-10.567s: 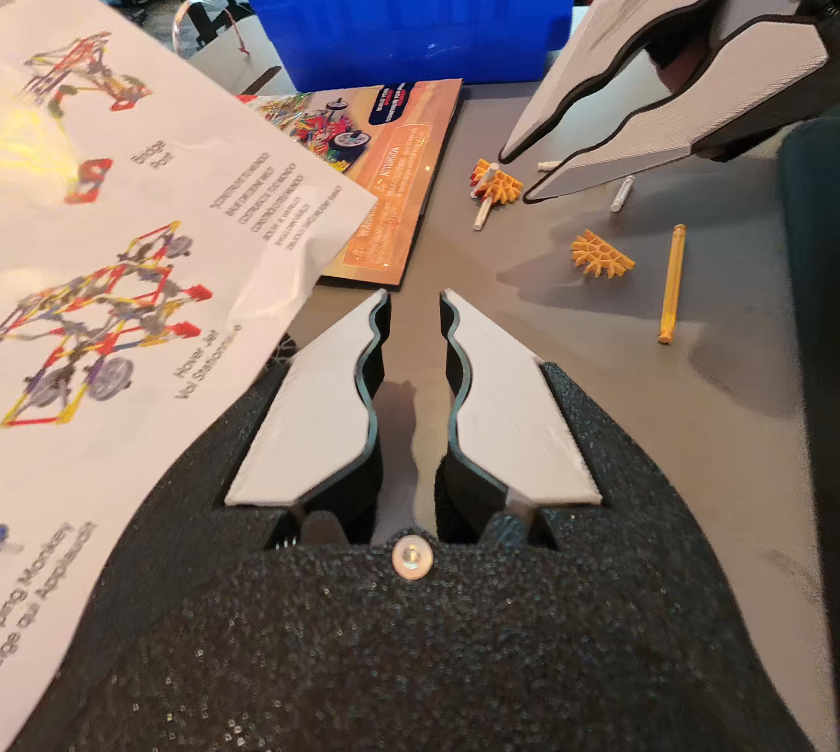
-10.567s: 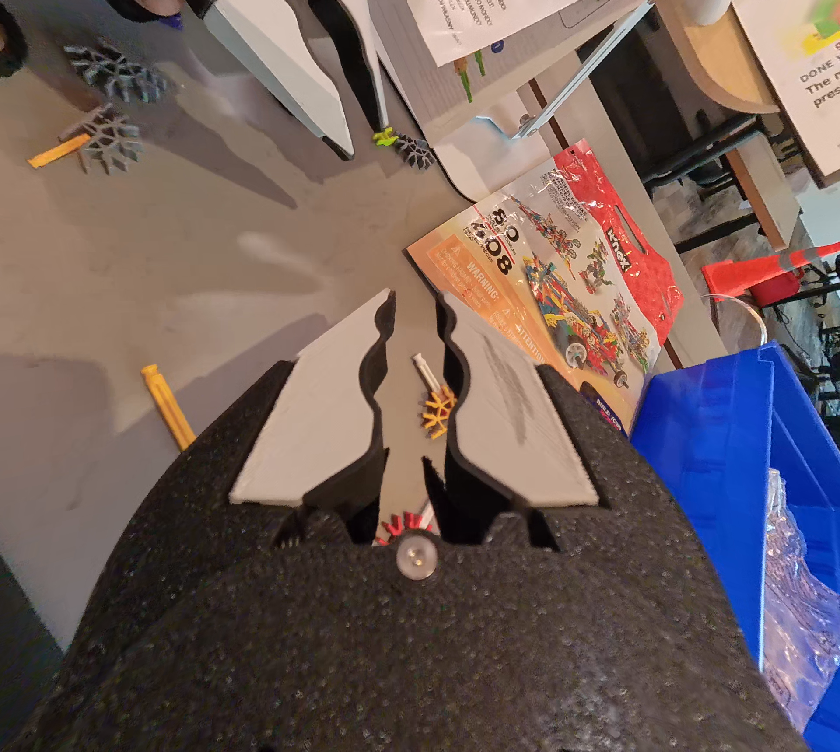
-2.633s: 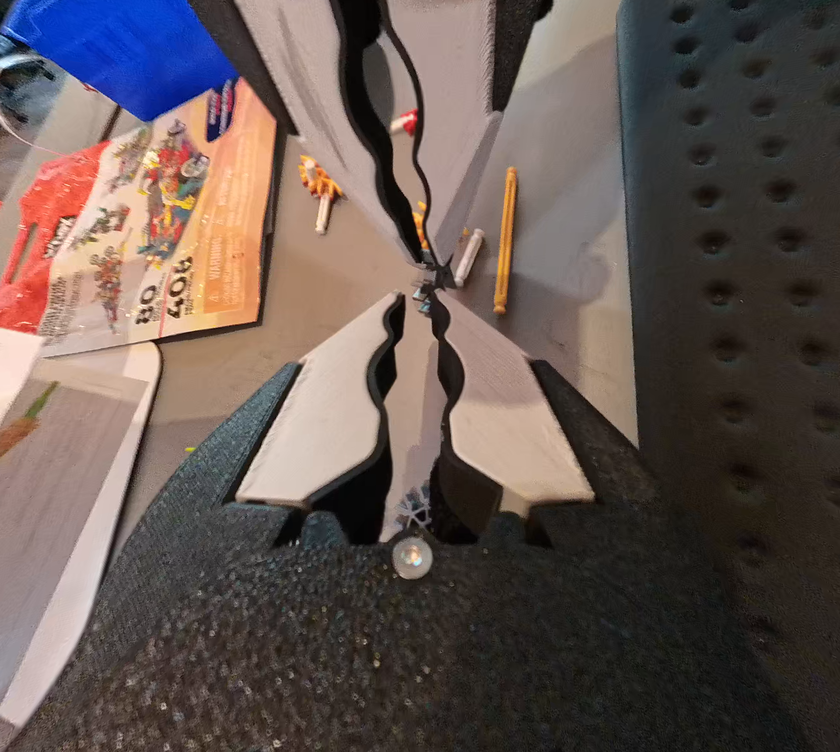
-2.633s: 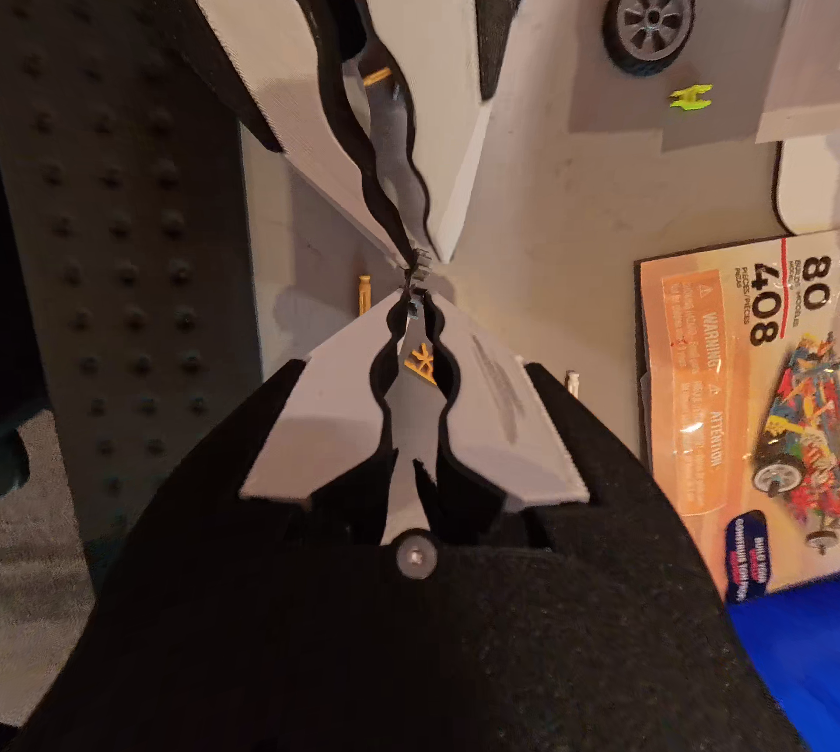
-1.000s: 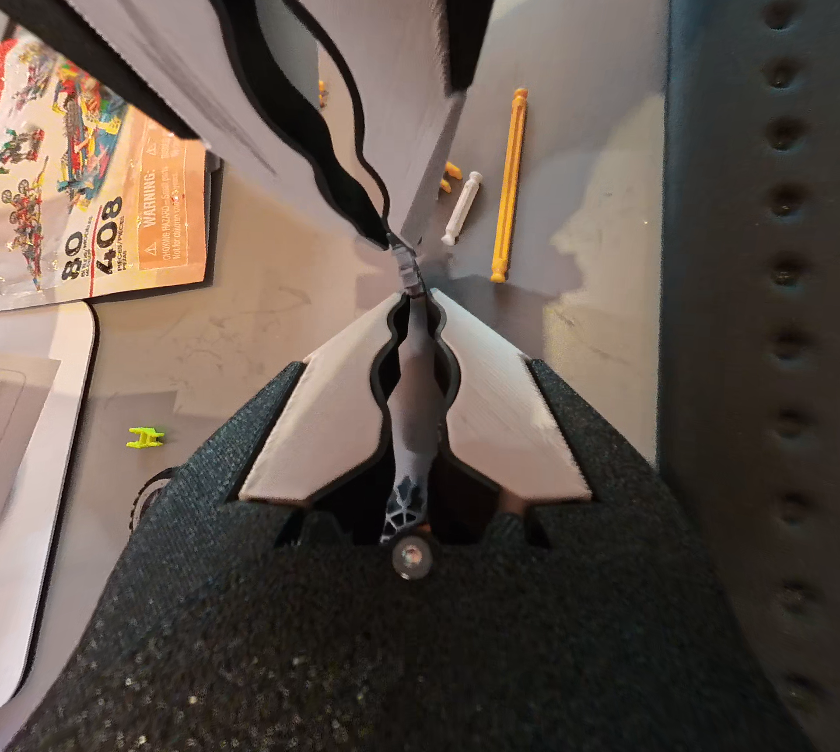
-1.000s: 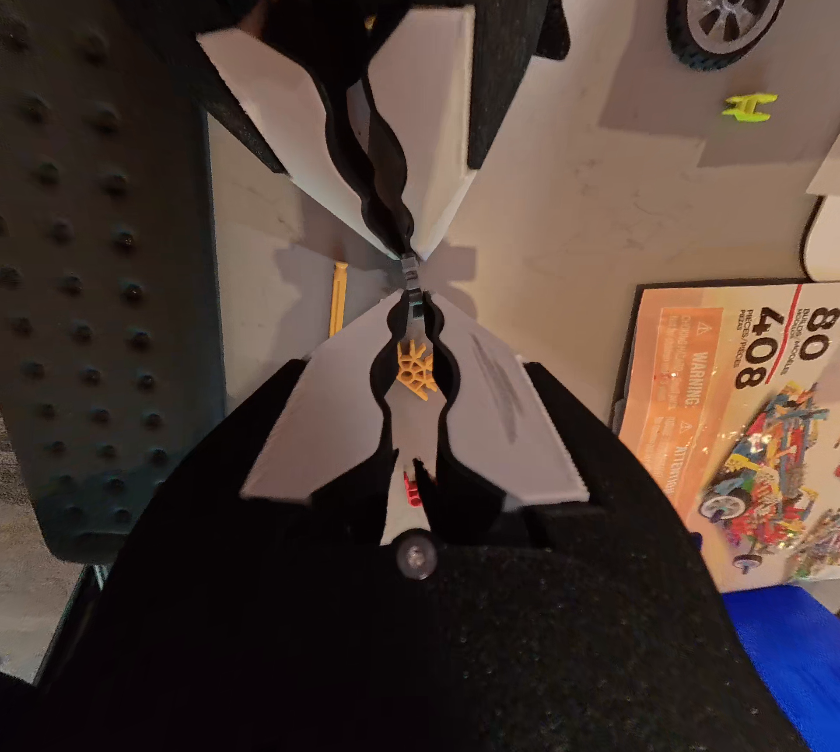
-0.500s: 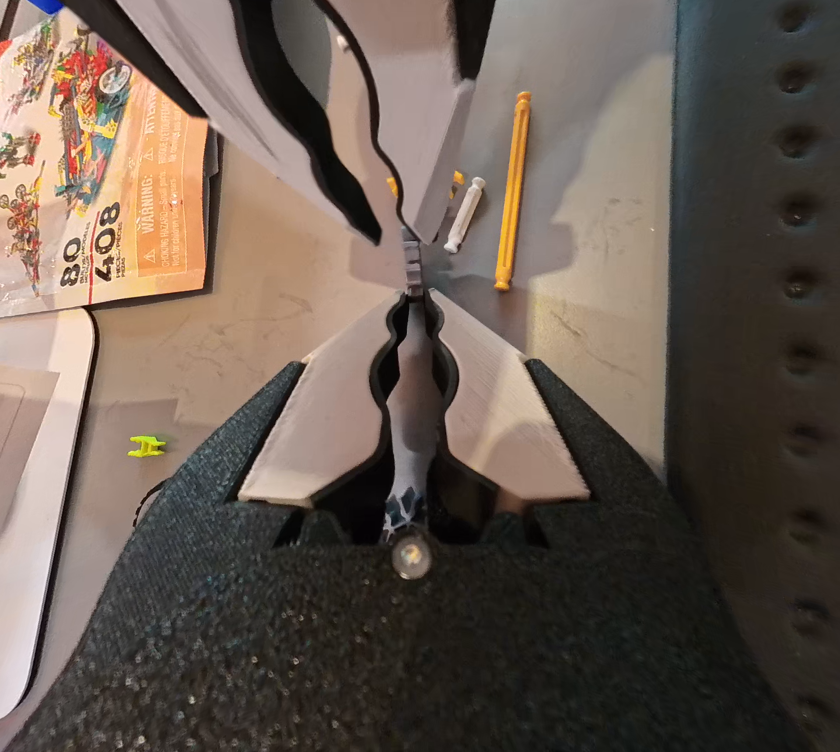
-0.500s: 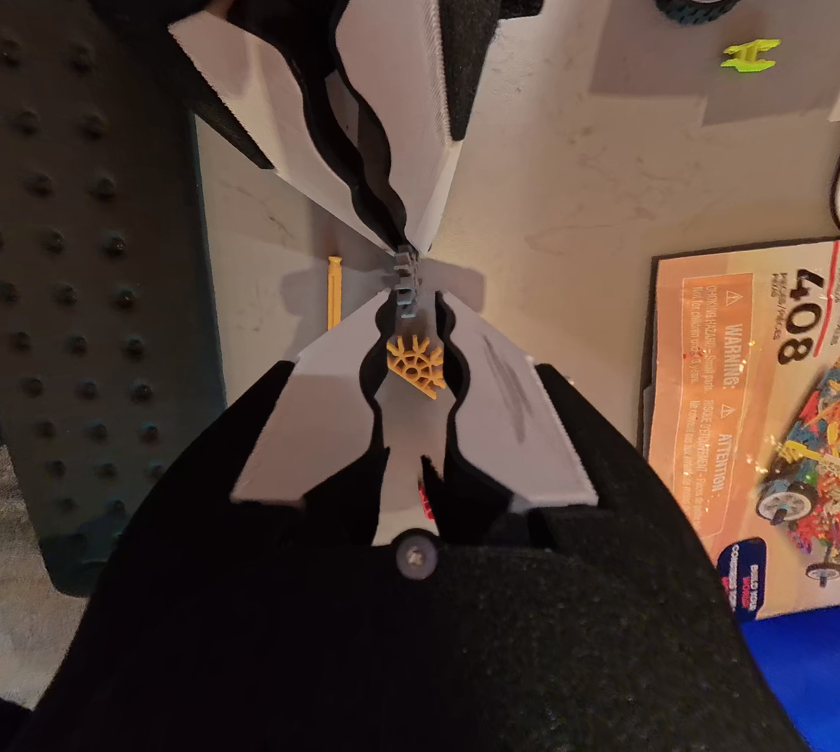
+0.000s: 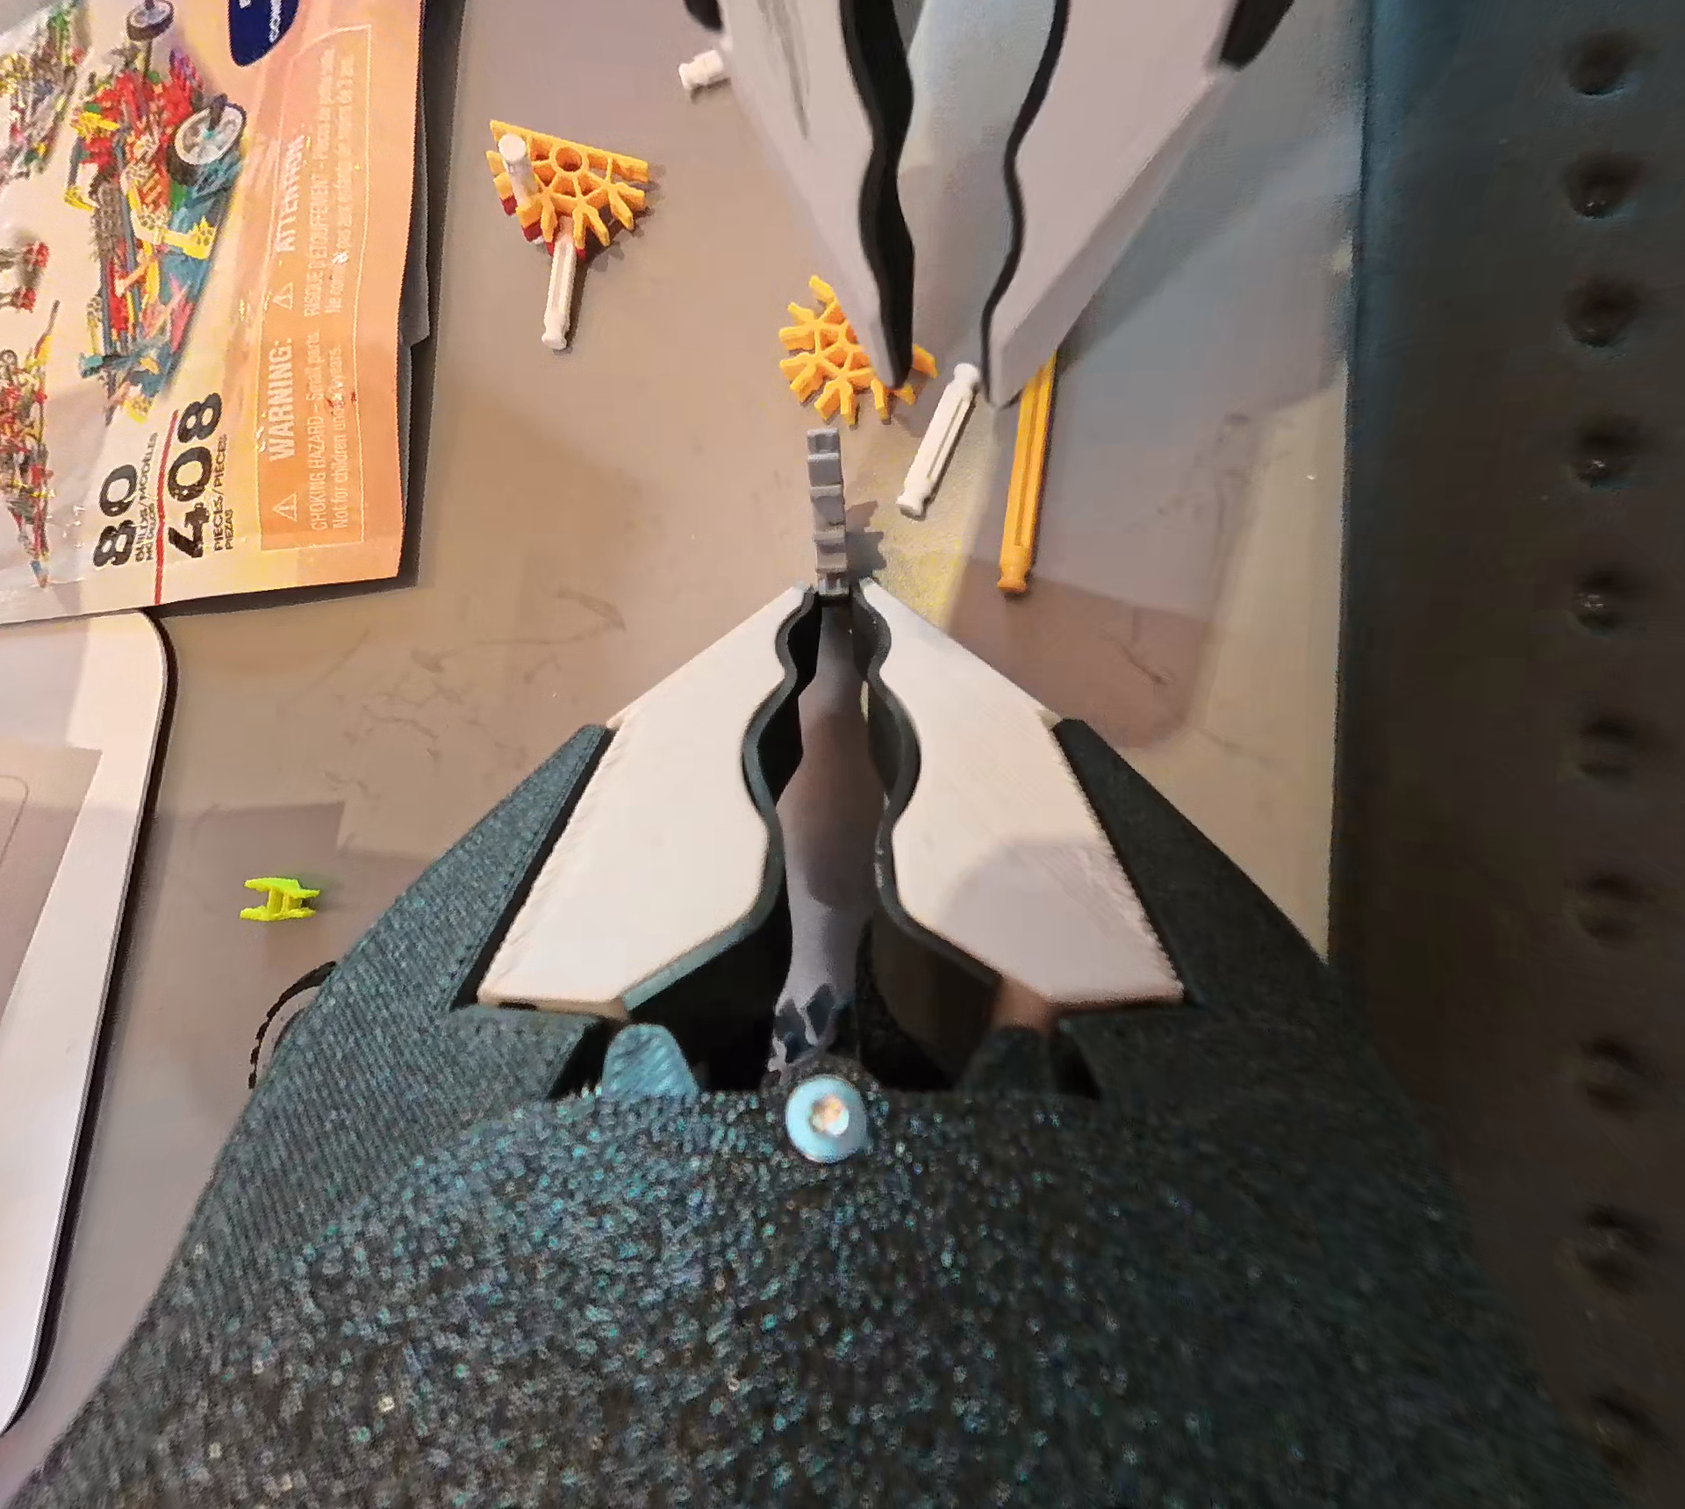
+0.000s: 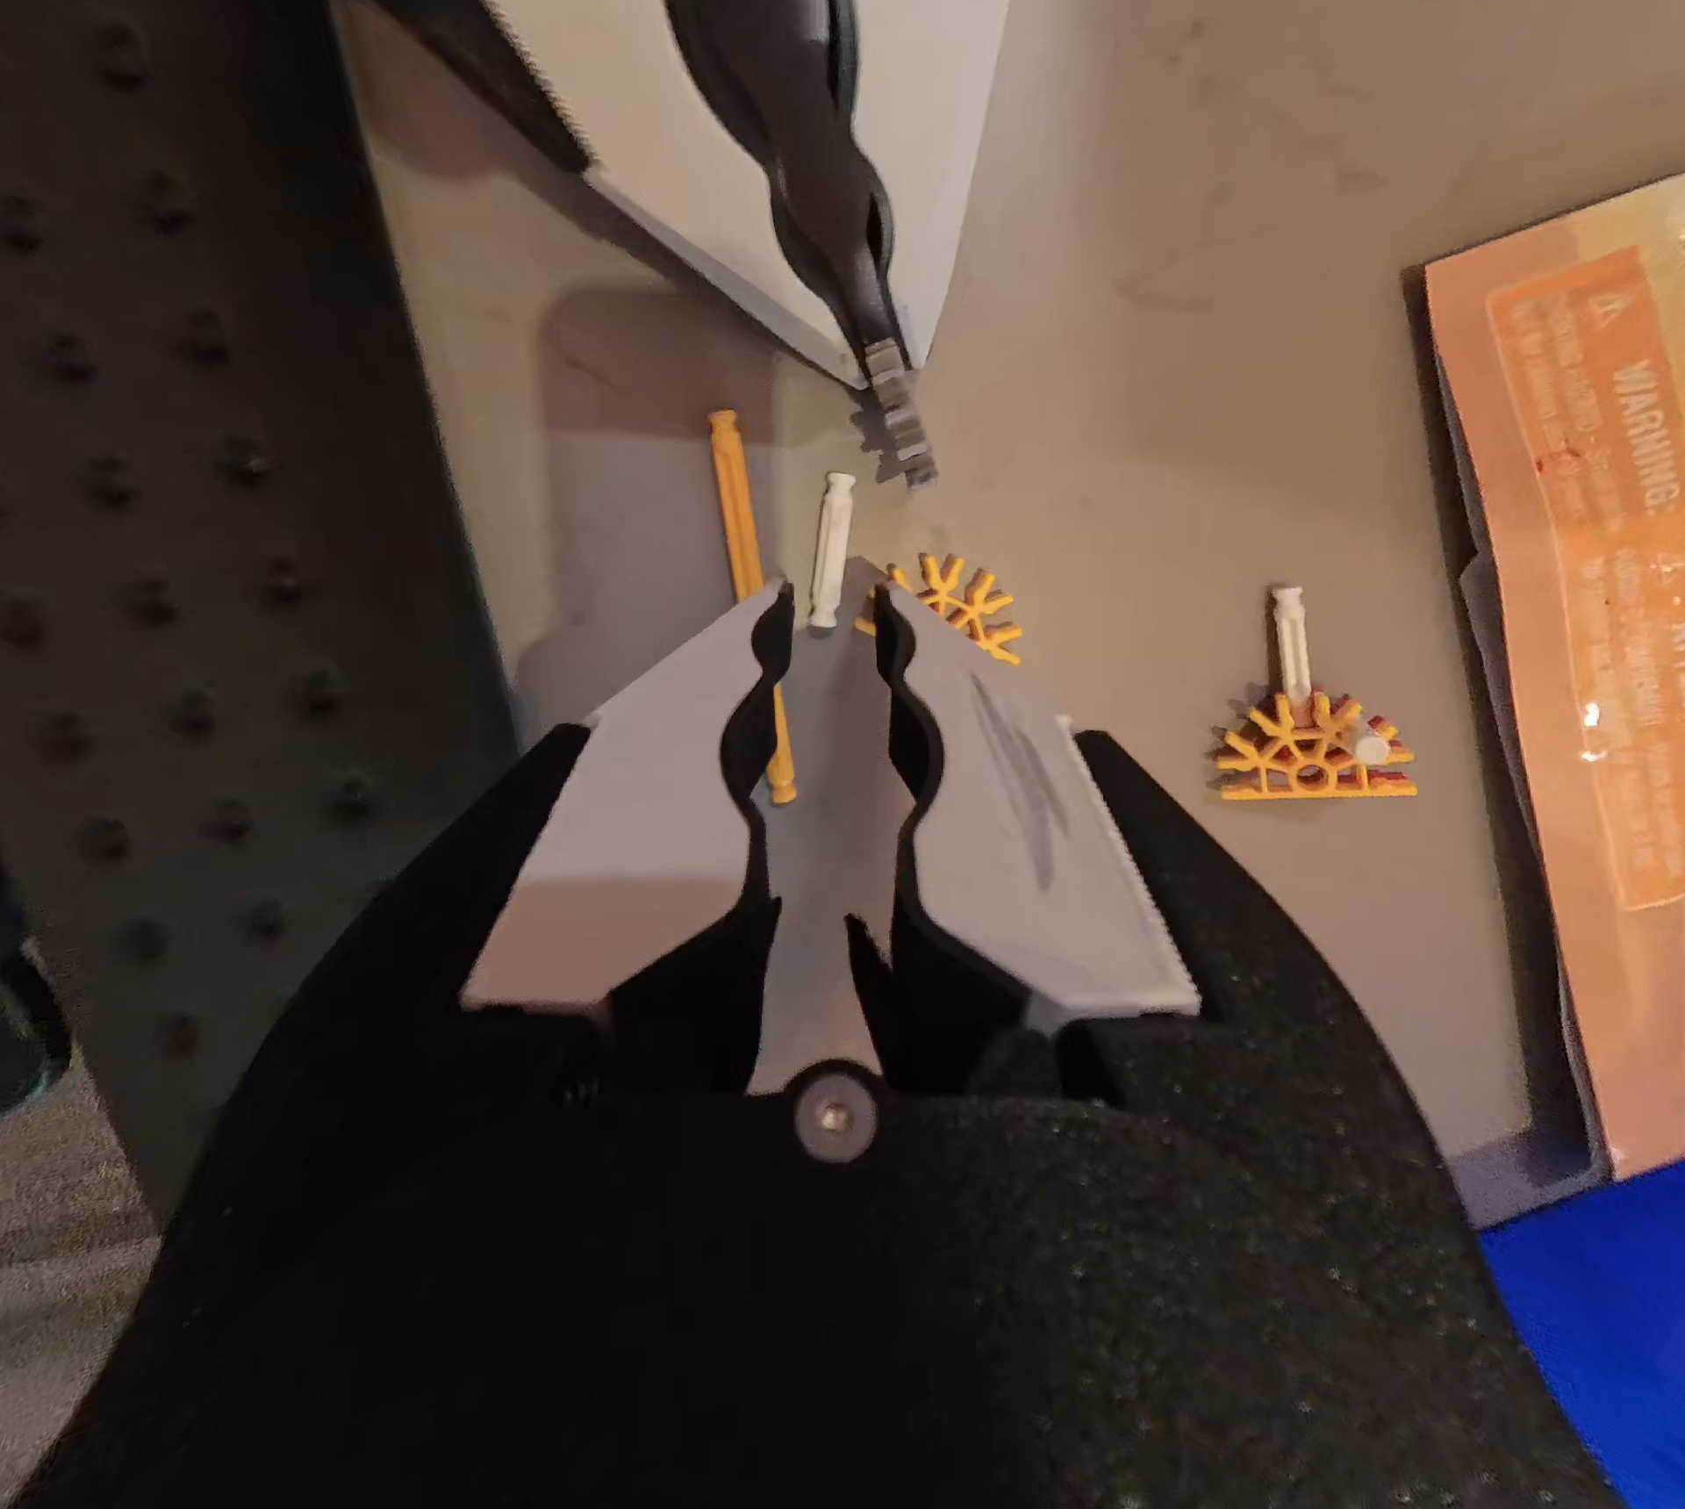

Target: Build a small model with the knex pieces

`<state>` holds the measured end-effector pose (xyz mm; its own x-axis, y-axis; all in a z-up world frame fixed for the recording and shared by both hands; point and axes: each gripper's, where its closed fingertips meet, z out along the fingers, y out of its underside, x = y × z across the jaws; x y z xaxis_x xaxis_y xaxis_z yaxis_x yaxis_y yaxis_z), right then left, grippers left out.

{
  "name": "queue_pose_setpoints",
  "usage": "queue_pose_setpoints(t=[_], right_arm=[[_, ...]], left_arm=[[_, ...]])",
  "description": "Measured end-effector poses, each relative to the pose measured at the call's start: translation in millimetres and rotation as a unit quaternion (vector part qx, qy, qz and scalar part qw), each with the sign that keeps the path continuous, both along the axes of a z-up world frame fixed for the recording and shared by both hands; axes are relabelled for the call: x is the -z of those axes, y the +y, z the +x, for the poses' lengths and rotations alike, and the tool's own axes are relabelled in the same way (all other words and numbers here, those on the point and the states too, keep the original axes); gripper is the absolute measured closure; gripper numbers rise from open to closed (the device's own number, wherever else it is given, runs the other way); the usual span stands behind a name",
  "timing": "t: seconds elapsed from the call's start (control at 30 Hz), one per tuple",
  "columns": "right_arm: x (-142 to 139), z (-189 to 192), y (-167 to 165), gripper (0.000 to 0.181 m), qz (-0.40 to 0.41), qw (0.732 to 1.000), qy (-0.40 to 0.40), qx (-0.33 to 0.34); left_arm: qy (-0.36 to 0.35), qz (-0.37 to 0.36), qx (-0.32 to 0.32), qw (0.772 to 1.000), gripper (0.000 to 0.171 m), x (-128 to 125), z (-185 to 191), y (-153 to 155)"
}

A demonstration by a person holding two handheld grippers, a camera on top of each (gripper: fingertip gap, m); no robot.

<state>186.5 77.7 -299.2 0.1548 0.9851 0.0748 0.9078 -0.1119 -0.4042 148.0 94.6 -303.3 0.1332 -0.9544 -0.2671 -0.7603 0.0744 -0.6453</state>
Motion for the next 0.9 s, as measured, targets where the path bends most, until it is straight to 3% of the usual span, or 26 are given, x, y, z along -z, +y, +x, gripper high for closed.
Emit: queue_pose_setpoints(t=[0.13, 0.5, 0.6, 0.9], right_arm=[[1.2, -3.8, 6.2, 0.177, 0.006, 0.999, 0.028, 0.037], [1.8, -5.2, 0.6, 0.172, 0.024, 0.999, 0.027, 0.02], [3.4, -7.5, 1.9, 0.178, 0.021, 0.999, 0.03, 0.023], [-4.2, -8.9, 0.0, 0.179, -0.002, 0.996, 0.078, 0.046]], left_arm=[[0.004, -0.006, -0.006, 1.0, 0.166, 0.1, 0.9, 0.2], [0.008, -0.016, -0.013, 1.0, 0.166, 0.4, 4.0, 0.0], [0.008, -0.018, -0.014, 1.0, 0.166, 0.4, 4.4, 0.0], [0.005, -0.022, -0.015, 1.0, 0.166, 0.6, 5.6, 0.3]])
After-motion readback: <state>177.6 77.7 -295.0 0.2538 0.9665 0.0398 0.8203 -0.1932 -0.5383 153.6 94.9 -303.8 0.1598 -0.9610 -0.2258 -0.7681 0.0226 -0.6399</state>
